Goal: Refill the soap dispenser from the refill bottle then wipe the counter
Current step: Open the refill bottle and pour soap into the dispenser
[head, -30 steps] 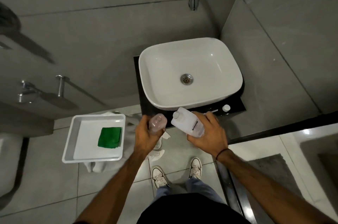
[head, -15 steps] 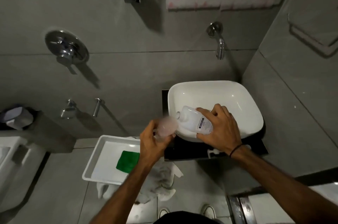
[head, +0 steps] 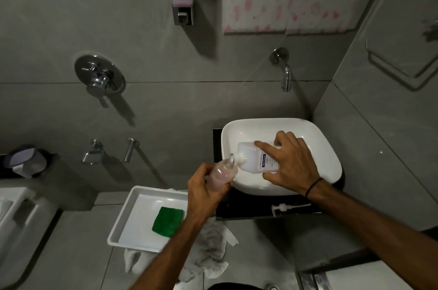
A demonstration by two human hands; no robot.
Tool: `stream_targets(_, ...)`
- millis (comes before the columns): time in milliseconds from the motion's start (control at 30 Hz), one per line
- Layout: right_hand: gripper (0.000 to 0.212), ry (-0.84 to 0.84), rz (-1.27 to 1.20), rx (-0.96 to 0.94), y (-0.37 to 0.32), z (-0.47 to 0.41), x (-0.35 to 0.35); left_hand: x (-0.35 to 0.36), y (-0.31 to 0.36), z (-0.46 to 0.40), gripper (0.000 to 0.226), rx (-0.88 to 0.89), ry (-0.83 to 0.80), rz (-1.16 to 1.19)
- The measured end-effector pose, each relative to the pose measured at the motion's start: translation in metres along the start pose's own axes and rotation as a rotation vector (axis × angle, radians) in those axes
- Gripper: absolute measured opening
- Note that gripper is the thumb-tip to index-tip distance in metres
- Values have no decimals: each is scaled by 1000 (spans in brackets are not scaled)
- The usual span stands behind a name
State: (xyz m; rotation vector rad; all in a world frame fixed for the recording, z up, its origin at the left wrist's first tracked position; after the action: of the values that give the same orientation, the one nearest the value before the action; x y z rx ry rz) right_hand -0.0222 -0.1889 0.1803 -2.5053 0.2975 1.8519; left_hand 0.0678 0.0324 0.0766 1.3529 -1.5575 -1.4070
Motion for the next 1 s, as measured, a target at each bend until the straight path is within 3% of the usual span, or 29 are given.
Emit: stream_targets(1000, 83, 39, 147, -68, 0, -29, -15, 1, -4, -12, 51, -22, -9, 31)
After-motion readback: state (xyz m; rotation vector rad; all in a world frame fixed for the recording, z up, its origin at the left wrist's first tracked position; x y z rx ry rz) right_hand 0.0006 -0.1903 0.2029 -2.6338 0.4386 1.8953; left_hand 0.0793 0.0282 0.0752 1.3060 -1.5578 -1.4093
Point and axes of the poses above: each hand's wrist, its own z-axis away from the middle knuckle, its own x-axis out of the palm, y = z × x, the point moved 5 cm from there along -z, towards the middle knuckle, and after that the axes turned 6 degrees about z, right-handed, at the moved point
